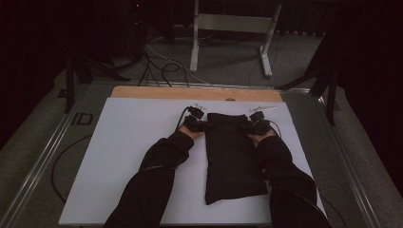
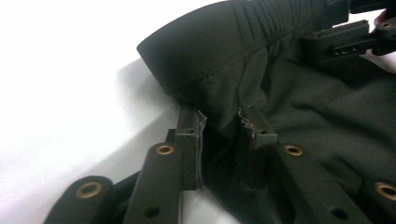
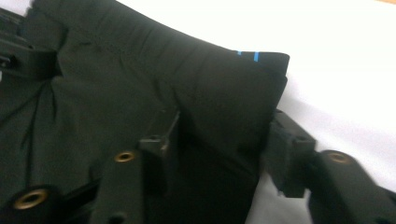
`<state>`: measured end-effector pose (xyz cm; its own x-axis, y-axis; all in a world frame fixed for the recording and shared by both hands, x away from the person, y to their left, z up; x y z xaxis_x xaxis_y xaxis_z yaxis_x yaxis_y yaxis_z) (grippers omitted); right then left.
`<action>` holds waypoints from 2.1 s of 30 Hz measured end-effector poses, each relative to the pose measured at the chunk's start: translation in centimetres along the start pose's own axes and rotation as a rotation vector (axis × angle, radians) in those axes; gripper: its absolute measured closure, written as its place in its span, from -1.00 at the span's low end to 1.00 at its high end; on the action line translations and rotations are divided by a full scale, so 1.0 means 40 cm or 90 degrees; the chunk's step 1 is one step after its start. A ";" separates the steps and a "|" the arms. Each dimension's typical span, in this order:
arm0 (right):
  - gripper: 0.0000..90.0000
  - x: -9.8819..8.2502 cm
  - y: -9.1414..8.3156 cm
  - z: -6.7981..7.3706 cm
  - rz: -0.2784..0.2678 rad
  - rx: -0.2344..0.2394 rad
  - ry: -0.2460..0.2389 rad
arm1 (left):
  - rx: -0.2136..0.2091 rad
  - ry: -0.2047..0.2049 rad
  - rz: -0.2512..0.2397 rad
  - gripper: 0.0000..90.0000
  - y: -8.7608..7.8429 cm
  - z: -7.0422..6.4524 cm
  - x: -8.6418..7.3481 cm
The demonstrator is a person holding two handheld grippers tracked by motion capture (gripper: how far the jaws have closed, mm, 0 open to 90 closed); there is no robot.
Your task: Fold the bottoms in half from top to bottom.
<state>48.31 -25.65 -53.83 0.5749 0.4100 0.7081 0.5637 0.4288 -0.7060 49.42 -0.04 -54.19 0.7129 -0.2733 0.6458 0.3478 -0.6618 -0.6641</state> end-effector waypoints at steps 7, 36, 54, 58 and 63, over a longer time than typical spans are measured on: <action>0.65 -0.003 -0.003 0.003 -0.005 0.048 0.023 | -0.018 -0.010 -0.005 0.77 -0.002 0.001 -0.006; 0.90 0.078 -0.044 0.062 -0.093 0.079 0.000 | 0.008 0.046 -0.059 0.81 -0.100 0.023 0.054; 0.90 0.089 -0.113 0.053 -0.115 0.069 -0.016 | -0.064 0.068 -0.084 0.81 -0.163 -0.026 0.052; 0.90 0.086 -0.127 0.064 -0.122 0.074 -0.025 | -0.073 0.075 -0.082 0.81 -0.176 -0.029 0.043; 0.90 0.088 -0.145 0.077 -0.130 0.076 -0.039 | -0.086 0.073 -0.087 0.81 -0.193 -0.034 0.033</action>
<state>45.25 -24.22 -47.20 0.4174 0.3512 0.8381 0.5888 0.5980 -0.5438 46.86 3.76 -47.71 0.5886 -0.2474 0.7696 0.3455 -0.7837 -0.5162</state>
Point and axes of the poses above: each handheld gripper's, and its own axes: y roughly forward along the jaws, x roughly out of its top, z roughly to its left, the point moved 2 cm from there along y, roughly forward along the jaws, and after that the axes turned 7 degrees about -y, right-handed, at the moved point
